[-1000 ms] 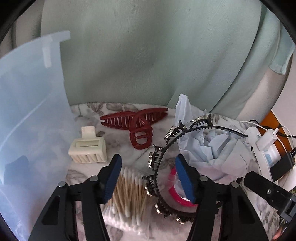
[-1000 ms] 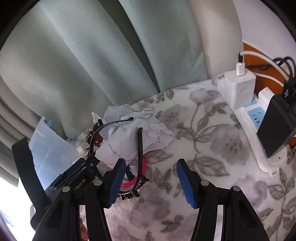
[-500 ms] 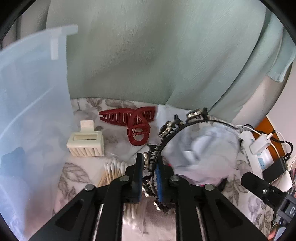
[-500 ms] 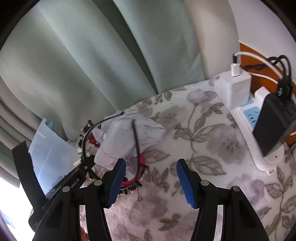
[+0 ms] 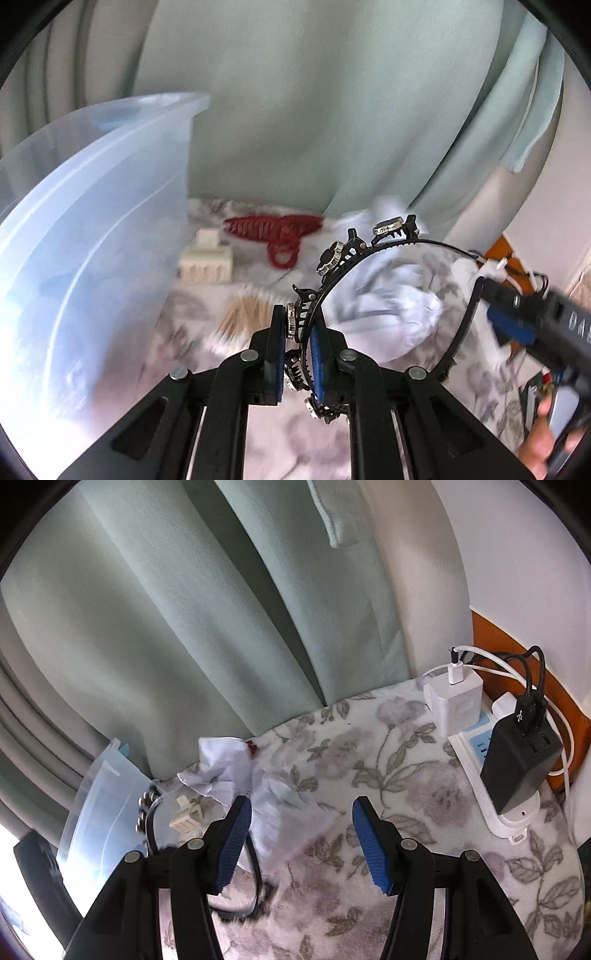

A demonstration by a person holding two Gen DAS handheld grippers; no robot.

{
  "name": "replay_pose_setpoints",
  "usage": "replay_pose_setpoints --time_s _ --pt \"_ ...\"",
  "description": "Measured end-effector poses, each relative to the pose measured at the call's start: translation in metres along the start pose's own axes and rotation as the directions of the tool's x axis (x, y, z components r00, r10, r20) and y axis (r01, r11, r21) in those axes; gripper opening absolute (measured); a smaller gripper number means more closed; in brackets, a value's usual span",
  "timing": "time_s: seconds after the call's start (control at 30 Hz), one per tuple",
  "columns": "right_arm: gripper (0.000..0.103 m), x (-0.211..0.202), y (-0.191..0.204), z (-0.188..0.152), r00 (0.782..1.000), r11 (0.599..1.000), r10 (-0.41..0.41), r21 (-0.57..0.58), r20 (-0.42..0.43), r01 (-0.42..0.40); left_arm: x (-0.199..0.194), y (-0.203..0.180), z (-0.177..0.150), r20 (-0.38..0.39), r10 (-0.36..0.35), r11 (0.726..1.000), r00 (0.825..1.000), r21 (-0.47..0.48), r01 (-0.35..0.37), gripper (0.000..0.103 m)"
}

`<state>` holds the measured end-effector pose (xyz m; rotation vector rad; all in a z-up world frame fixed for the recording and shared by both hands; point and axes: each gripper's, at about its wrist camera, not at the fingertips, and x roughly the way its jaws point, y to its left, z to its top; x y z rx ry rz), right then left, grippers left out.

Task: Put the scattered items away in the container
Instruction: 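Grasp the crumpled white paper with the right gripper while the left holds the headband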

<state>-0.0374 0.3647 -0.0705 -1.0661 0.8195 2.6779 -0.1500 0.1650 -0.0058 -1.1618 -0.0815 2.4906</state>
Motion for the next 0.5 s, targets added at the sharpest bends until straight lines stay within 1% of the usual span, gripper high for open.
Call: replay_pose_setpoints --time_s 0.17,0.27,0.4,0.5 --pt "0.061 0.004 -0.001 -0.008 1.000 1.000 0.012 0.002 -0.020 -0.012 -0.006 0.010 -0.026 -0.056 0.042 0.999 0.998 0.003 -0.041 0.012" --pt "0.061 0.014 0.003 -0.014 0.998 0.999 0.023 -0.021 -0.057 -0.025 -0.010 0.016 -0.041 -0.090 0.066 0.998 0.994 0.006 -0.066 0.012" --pt "0.061 0.033 0.010 -0.019 0.993 0.998 0.043 -0.039 -0.111 -0.047 -0.010 0.022 -0.052 -0.124 0.096 0.995 0.988 0.026 -0.093 0.012" --pt "0.061 0.049 0.011 -0.021 0.989 0.998 0.053 -0.024 -0.141 -0.057 -0.009 0.027 -0.054 -0.146 0.098 0.995 0.984 0.005 -0.099 0.012"
